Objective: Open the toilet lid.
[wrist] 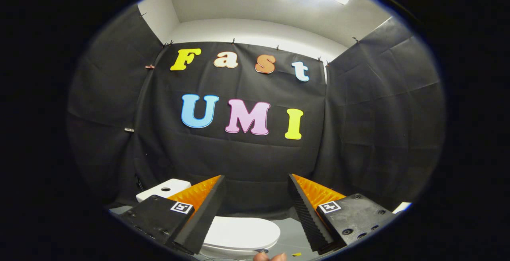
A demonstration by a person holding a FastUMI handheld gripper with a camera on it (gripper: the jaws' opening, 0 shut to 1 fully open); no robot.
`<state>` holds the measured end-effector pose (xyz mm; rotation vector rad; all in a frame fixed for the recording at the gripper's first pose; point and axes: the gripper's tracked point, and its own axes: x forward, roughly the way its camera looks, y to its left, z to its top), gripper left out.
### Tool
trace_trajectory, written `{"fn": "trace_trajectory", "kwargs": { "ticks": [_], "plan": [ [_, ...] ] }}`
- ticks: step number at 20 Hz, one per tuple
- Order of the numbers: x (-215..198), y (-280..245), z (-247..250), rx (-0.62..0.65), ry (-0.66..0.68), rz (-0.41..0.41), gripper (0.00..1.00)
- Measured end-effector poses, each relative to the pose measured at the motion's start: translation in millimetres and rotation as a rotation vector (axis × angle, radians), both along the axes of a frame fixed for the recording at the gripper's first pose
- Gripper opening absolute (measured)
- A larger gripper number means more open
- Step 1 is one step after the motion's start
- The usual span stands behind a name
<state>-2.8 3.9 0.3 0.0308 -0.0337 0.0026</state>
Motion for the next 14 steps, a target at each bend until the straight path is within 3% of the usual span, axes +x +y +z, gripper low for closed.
{"fn": "trace_trajectory", "kwargs": {
  "ticks": [8,14],
  "plan": [
    [6.3,9.6,-40.2,0.002,-0.043,0.052,0.98],
    [14.8,12.6,-105.7,-0.033,-0.009,0.097,0.98]
  ]
}}
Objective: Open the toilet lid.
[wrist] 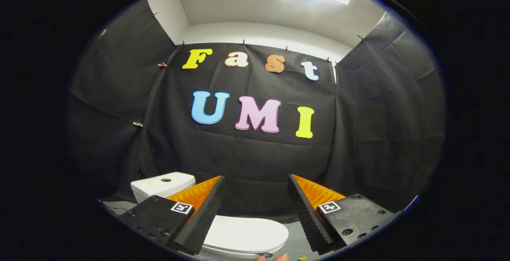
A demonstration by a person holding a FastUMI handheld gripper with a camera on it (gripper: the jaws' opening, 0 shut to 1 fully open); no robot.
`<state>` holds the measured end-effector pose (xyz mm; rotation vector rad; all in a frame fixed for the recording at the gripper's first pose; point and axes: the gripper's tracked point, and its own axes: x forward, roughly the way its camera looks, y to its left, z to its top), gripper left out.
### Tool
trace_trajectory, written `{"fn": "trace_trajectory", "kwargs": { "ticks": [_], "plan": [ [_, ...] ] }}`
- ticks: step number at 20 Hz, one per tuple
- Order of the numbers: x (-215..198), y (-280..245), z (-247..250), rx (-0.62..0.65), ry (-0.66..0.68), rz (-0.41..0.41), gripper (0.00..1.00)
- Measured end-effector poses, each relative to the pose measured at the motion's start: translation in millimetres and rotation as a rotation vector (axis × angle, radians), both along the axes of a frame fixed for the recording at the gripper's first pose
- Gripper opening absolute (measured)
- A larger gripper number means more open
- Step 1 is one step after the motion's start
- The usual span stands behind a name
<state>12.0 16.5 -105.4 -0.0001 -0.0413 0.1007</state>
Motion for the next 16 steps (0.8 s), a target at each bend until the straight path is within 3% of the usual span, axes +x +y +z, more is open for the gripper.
{"fn": "trace_trajectory", "kwargs": {
  "ticks": [6,16],
  "plan": [
    [4.9,1.3,-75.7,0.114,0.068,0.052,0.98],
    [23.0,-37.1,-227.8,0.520,0.410,0.090,0.99]
  ]
}}
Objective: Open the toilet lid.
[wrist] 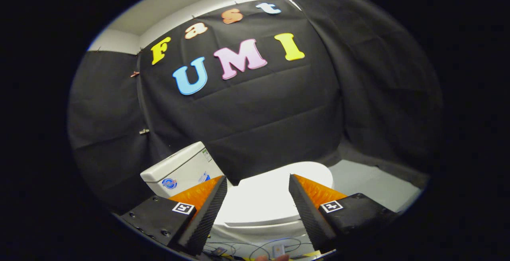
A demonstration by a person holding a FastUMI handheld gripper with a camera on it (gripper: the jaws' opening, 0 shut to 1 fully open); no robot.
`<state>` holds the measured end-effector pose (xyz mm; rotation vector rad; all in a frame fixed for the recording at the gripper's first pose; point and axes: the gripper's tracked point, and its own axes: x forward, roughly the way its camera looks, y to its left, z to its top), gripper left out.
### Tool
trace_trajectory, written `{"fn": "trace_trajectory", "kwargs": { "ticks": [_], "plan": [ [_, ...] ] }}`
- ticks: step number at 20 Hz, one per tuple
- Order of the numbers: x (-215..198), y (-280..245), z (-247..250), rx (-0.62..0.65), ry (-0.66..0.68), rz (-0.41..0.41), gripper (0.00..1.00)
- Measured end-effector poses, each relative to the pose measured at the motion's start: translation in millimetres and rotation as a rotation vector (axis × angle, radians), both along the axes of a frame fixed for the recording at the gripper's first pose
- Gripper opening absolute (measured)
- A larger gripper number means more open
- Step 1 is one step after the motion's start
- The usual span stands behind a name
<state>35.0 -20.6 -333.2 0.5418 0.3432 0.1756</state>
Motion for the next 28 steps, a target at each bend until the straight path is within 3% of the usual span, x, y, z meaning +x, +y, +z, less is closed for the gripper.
{"fn": "trace_trajectory", "kwargs": {
  "ticks": [7,13,22,25,26,27,28],
  "plan": [
    [10.7,-61.3,-111.7,0.243,0.279,-0.027,0.99],
    [8.8,-61.7,-191.2,0.437,0.515,-0.011,0.99],
    [10.7,-47.7,-273.3,0.515,0.713,0.023,0.93],
    [17.0,-44.4,-279.9,0.553,0.713,0.024,0.68],
    [20.7,-43.9,-280.0,0.566,0.710,0.013,0.68],
    [24.2,-38.4,-277.7,0.594,0.705,0.014,0.46],
    [24.6,-33.0,-279.1,0.603,0.718,0.026,0.46]
  ]
}}
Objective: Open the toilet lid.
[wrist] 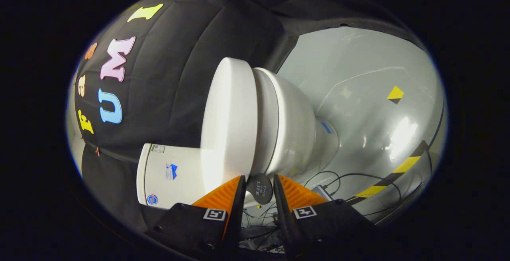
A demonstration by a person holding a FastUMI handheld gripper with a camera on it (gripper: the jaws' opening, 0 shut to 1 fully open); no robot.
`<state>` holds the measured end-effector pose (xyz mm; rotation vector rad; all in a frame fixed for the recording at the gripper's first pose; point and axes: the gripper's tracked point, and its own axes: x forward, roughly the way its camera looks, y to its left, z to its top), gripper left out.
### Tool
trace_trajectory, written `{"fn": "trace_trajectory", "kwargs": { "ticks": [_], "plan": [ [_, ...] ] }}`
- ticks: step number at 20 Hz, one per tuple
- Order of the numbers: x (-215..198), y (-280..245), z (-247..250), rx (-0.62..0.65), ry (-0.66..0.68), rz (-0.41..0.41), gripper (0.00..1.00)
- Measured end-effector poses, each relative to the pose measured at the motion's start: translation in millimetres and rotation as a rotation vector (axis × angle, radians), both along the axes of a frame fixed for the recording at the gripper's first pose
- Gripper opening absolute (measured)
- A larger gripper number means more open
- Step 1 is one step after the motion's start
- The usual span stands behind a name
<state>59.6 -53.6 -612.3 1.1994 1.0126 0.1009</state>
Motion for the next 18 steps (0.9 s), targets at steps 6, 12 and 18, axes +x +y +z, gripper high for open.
{"fn": "trace_trajectory", "kwargs": {
  "ticks": [6,12,18],
  "plan": [
    [-3.6,-0.3,-7.9,0.057,0.068,-0.027,0.15],
    [-1.5,-6.6,-11.2,-0.059,0.033,0.019,0.07],
    [5.3,0.9,32.7,-0.217,-0.001,0.032,0.07]
  ]
}}
